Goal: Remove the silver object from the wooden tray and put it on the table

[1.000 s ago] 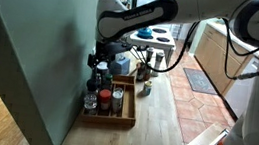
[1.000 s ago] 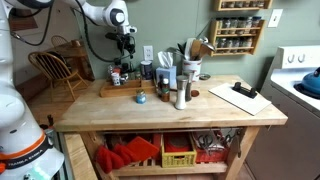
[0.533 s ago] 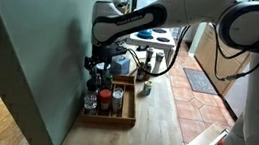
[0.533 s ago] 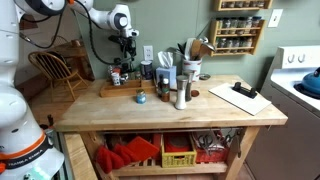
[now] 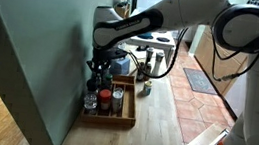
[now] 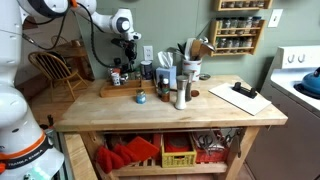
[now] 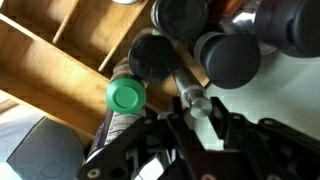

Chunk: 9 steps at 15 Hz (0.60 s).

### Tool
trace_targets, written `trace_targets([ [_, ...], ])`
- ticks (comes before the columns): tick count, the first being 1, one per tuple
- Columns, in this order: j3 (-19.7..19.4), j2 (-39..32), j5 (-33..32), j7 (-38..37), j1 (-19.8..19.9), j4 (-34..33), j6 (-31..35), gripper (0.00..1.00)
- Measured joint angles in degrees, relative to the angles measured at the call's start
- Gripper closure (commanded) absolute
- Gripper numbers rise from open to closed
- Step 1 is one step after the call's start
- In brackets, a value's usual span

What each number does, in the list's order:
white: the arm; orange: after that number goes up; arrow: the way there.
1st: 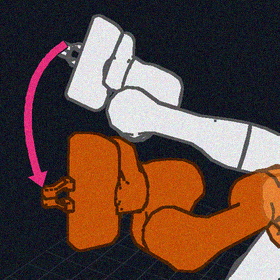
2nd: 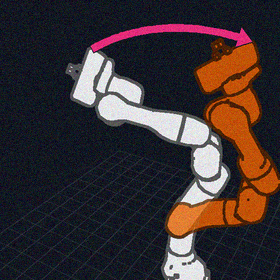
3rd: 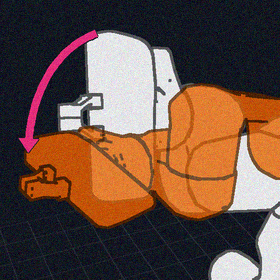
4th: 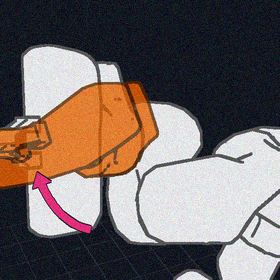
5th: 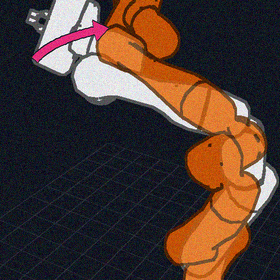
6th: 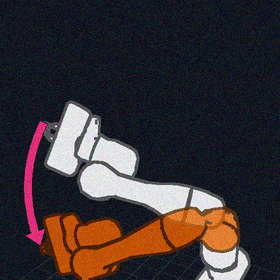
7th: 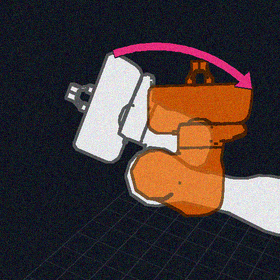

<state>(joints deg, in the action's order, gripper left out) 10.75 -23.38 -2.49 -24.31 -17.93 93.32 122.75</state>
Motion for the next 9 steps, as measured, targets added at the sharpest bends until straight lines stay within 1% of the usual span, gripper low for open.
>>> trace_targets([
  [1,-0.19,-0.09,0.00,-0.35,-0.10,0.01,0.38,0.98],
  [2,-0.32,-0.13,0.00,-0.57,-0.16,0.01,0.67,0.94],
  [6,-0.45,-0.02,0.10,-0.80,-0.20,0.03,0.80,0.94],
  [9,-0.46,1.37,0.69,-0.80,-0.14,0.18,-0.14,0.94],
])
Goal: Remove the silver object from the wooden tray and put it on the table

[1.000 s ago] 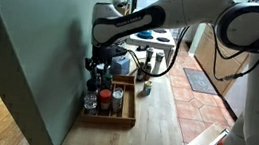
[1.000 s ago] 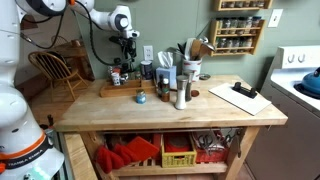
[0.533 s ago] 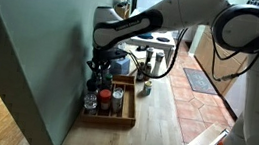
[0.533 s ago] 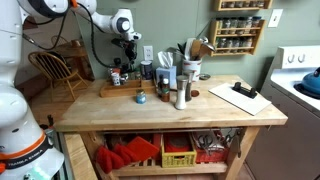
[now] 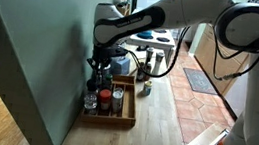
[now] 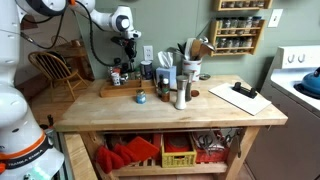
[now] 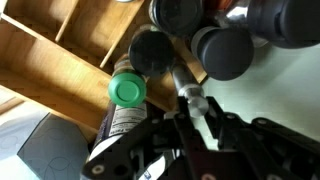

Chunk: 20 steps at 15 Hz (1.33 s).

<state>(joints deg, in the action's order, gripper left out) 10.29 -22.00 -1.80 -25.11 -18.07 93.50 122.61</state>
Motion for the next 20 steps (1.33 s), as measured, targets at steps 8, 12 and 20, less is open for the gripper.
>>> trace_targets([
  [8,-0.10,9.34,1.14,0.06,0.98,2.62,-6.15,0.94],
  [12,-0.24,14.07,1.76,0.06,2.50,5.34,-6.15,0.94],
  [20,-0.54,22.49,2.66,-0.05,5.63,10.83,-9.91,0.94],
])
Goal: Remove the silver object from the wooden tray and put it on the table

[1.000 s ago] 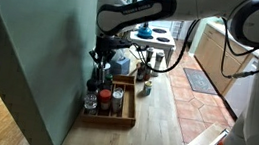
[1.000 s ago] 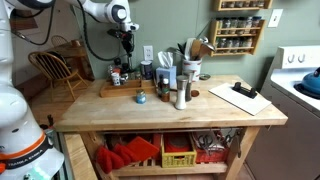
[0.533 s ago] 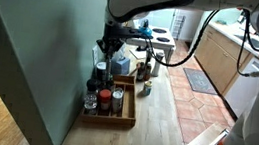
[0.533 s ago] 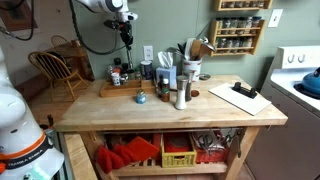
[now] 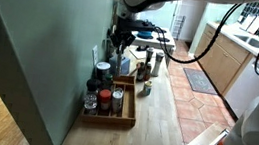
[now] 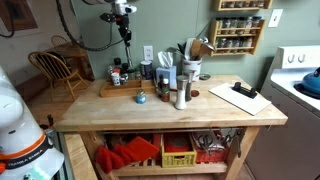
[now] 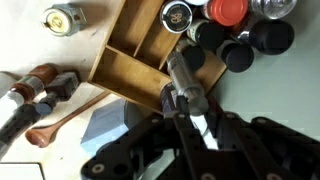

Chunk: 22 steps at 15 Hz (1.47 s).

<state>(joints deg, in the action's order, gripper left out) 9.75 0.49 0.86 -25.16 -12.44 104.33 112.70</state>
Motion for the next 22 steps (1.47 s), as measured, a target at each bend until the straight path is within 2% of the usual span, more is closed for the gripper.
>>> trace_targets([
  [8,-0.71,9.32,5.23,-1.98,3.29,15.83,-0.95,0.94],
  [11,-0.76,11.42,5.37,-3.85,4.38,20.62,-0.77,0.94],
  [17,-0.76,13.16,5.37,-8.04,6.09,27.58,3.09,0.94],
  [22,-0.62,13.16,5.37,-15.19,6.48,32.09,8.21,0.94],
])
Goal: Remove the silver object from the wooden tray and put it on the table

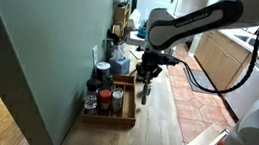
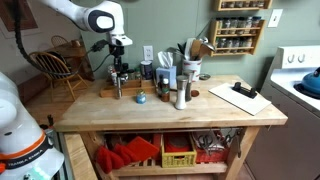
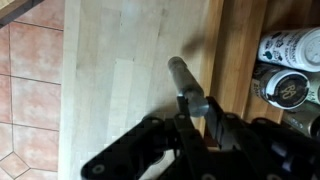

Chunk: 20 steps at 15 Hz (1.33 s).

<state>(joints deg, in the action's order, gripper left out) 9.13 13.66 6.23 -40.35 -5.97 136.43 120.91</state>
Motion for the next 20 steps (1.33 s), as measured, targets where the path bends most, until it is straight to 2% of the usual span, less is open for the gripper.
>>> trace_targets([
  [9,1.06,0.00,-1.33,-13.33,0.22,3.83,6.78,0.94],
  [10,1.15,0.00,-1.65,-14.44,0.23,3.94,7.08,0.52],
  [12,1.29,0.00,-1.96,-15.28,0.23,4.10,7.42,0.45],
  [18,1.40,0.06,-2.08,-15.02,0.11,4.15,7.57,0.01],
  [20,1.48,0.33,-2.08,-14.01,-0.04,4.16,7.57,0.00],
])
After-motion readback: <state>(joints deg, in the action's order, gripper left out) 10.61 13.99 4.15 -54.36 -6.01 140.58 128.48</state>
